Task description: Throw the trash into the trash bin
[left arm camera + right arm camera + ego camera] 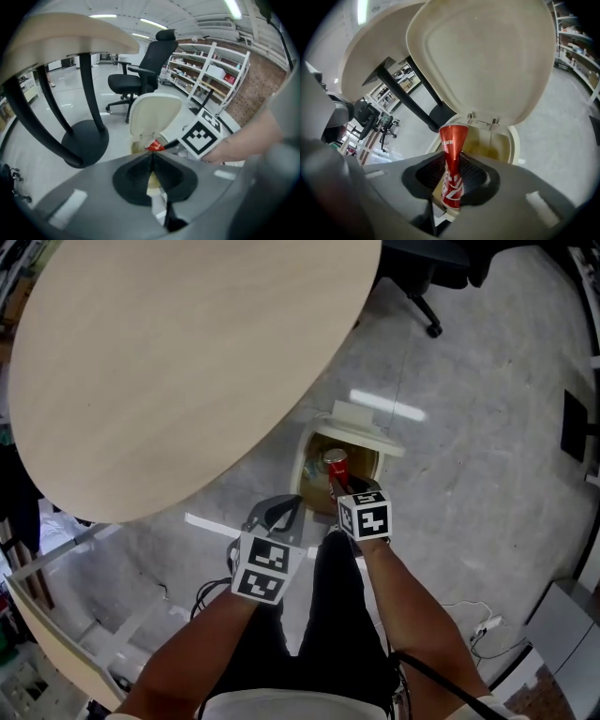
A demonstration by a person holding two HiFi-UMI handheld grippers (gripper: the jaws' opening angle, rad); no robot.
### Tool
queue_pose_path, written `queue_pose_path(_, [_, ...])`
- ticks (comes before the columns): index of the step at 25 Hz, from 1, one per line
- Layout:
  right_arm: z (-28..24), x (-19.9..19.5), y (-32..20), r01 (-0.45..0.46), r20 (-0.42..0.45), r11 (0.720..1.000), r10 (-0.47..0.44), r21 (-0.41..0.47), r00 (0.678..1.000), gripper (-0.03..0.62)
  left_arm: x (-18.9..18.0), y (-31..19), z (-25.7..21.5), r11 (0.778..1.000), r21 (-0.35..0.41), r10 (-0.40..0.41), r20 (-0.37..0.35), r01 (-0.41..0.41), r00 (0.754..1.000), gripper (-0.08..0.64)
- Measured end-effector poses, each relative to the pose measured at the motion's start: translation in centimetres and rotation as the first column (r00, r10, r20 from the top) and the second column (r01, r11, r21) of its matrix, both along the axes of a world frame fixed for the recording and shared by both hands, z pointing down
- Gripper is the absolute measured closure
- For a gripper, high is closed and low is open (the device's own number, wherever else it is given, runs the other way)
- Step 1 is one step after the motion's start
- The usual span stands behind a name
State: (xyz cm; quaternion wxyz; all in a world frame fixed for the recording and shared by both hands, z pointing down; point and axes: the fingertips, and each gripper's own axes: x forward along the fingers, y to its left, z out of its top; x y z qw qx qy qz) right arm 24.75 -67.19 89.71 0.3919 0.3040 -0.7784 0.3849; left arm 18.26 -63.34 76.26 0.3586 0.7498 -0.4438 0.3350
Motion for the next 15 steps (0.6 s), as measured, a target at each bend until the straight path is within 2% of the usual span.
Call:
queue_pose_path(1, [0.8,0.0,-0.1,0.002,-0.014,1.0,-0.002,-0.015,1.0,0.495,0.0,-0.1,0.5,1.0,-0.008,-0.004,-0.003,0.004,1.0,0.552])
queue_pose_path(3, [2.0,-0.2,-0.1,0.007,-0.029,0.999,-0.008,-0.053,1.0,0.405,0.0,-0.2,1.2,1.0,-0.019,-0.007,-0.005,0.007,1.0,0.552])
queue_pose_path(4, [2.3,-0.4,0.0,0.009,-0.031,0.998,-0.011,-0.067,0.999,0.396,-0.1,-0.2,1.4,1.0,-0.022,-0.007,-0.006,0.007,1.0,0.552])
queue_pose_path(11, [-0.9,-0.8,2.6,0.021,0.009,0.996,-0.02,-0.083,1.0,0.396,-0.4,0.5,0.7,1.0,-0.02,0.006,-0.007,-0.006,1.0,0.552])
queue_pose_path(15, [-2.7,-1.0,3.7,0.015,0.022,0.998,-0.013,-0.054,1.0,0.396,-0.4,0.3,-0.6,1.0,0.018,0.022,-0.031,-0.021,0.999,0.552])
